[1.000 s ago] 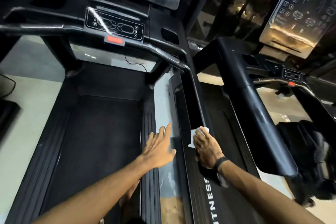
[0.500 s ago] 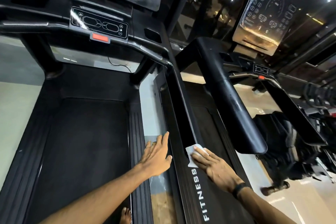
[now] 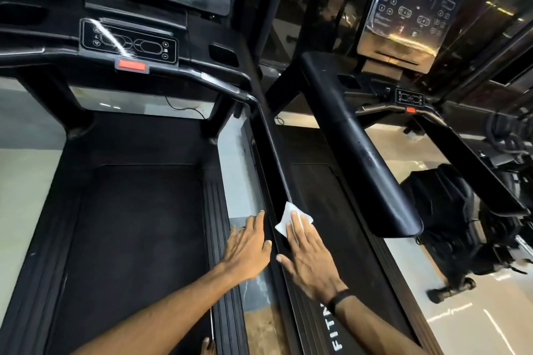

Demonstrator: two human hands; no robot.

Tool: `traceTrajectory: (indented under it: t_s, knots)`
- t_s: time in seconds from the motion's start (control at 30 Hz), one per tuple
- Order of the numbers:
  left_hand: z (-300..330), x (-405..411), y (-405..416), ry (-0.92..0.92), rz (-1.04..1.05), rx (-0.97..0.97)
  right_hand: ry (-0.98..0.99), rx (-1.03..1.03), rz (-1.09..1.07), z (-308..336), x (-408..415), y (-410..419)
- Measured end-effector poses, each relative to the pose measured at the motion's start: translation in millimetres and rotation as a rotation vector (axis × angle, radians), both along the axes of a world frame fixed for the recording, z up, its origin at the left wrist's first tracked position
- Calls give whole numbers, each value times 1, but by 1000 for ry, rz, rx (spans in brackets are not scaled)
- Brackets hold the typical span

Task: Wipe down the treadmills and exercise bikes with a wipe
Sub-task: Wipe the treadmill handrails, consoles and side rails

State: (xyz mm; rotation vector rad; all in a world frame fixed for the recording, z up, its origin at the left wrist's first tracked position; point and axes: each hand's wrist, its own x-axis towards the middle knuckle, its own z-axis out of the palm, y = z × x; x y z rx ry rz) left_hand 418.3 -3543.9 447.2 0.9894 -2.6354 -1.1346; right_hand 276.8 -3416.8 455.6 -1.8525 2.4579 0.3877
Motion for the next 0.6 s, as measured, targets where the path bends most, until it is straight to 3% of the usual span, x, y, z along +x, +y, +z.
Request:
traceTrajectory:
  t_s: [0.6]
  knots:
    - [20,-75,-85,4,334,90,-117,-7,6,6,-90,-195]
